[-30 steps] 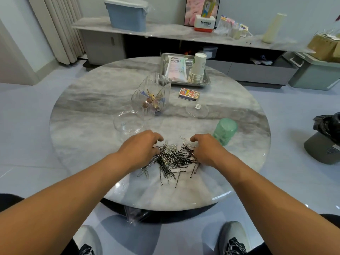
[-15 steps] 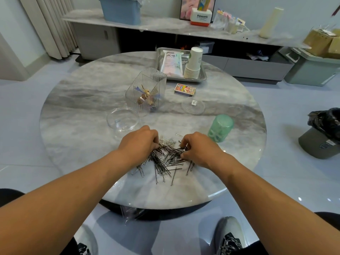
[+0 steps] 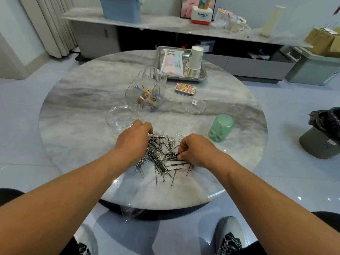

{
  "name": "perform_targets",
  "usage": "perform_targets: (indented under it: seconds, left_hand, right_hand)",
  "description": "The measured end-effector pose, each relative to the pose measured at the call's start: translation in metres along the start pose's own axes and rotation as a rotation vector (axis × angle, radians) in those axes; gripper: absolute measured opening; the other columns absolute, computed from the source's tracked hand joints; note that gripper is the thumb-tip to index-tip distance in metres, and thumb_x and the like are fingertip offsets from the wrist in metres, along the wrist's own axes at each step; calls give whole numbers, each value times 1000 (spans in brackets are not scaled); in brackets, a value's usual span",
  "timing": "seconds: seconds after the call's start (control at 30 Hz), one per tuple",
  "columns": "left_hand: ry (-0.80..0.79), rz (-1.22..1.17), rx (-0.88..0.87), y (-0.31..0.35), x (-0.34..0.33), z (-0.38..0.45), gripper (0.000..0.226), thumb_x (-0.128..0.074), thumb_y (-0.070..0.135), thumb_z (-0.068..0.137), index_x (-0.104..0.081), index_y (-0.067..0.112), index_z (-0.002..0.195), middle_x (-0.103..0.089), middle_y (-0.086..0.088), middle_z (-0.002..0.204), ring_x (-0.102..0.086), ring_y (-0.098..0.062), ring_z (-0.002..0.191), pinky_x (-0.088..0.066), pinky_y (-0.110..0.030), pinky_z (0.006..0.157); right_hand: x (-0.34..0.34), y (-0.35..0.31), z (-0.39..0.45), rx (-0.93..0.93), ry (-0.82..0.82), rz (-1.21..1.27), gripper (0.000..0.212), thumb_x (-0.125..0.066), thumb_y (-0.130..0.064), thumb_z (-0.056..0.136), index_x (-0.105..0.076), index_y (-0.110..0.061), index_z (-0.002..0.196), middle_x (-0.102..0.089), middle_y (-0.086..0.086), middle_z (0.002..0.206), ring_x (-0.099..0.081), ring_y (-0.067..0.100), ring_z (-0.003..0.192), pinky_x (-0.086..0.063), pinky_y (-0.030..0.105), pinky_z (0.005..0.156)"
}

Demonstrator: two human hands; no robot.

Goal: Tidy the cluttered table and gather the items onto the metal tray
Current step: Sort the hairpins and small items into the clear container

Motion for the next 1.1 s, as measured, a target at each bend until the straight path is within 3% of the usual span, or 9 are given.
perform_targets:
  seconds: [0.2, 0.4, 0.5, 0.57, 0.63, 0.8, 0.9, 1.03, 1.1]
  left_hand:
    - [-193, -190, -25, 14, -1, -1, 10, -72, 26, 92, -66, 31, 85, -61, 14, 79, -59, -9, 75, -39, -27, 60]
    - [-241, -398, 15, 25, -4, -3, 4, -72, 24, 92, -72, 28, 90, -67, 12, 81, -58, -1, 68, -37, -9, 48]
    - [-218, -700, 205, 29, -4, -4, 7, -64, 17, 98, -72, 16, 99, -69, 0, 83, -62, -10, 68, -53, -21, 61]
    - [-220, -963, 377, 32, -1, -4, 14, -56, 9, 102, -68, 6, 108, -68, -8, 89, -66, -15, 72, -60, -26, 67]
    - [-222, -1145, 509, 35, 4, -4, 16, -51, 2, 103, -65, 4, 110, -69, -13, 96, -69, -19, 80, -61, -28, 73]
    - [-299, -1437, 619, 49, 9, -11, 21, -52, -4, 100, -61, 3, 119, -71, -17, 105, -71, -24, 94, -59, -31, 79]
    - [-359, -1601, 618, 60, 7, -17, 22, -52, -1, 102, -59, 3, 122, -72, -15, 102, -71, -25, 93, -57, -34, 83]
    - [-404, -1673, 647, 62, 6, -19, 27, -42, 9, 108, -59, 2, 129, -67, -20, 124, -68, -25, 100, -56, -32, 78]
    - [-439, -1683, 653, 59, 7, -18, 31, -38, 23, 110, -59, 5, 125, -68, -18, 123, -68, -25, 100, -56, -32, 76]
  right_hand:
    - [10, 0, -5, 29, -74, -80, 25, -86, -21, 77, -73, -24, 98, -65, -9, 91, -64, 18, 96, -54, 34, 88]
    - [7, 0, -6, 5, -71, -141, 12, -80, -27, 84, -69, -22, 86, -72, -3, 91, -65, 21, 92, -47, 31, 77]
    - [7, 1, -6, 8, -41, -168, 11, -72, -26, 90, -70, -15, 88, -72, 3, 93, -65, 27, 94, -48, 36, 81]
    - [10, 4, -4, -9, -14, -60, 20, -69, -24, 93, -68, -5, 85, -72, 10, 89, -65, 30, 87, -51, 38, 78]
    - [15, 6, -2, -19, 6, 112, 26, -68, -22, 95, -65, 1, 82, -63, 11, 76, -56, 27, 71, -46, 31, 64]
    - [18, 4, -7, -93, 4, 621, 22, -75, -27, 93, -68, -14, 76, -54, -10, 52, -42, 3, 44, -33, 15, 41]
    - [13, -5, -9, -84, -65, 808, 14, -75, -23, 93, -71, -16, 82, -63, -3, 63, -51, 7, 58, -34, 16, 45]
    - [5, -11, -11, -60, -5, 910, 11, -78, -9, 88, -71, -10, 80, -64, -7, 53, -54, -1, 45, -39, 11, 43]
    - [4, -12, -11, -71, 14, 944, 8, -79, -6, 86, -73, -9, 82, -66, -6, 55, -57, 0, 47, -42, 12, 44]
Point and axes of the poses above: each hand's wrist, its own z-axis towards the middle knuckle, its own x-axis out of the back of the hand, y = z × x, the point moved 1 cm from there along z, towards the middle knuckle
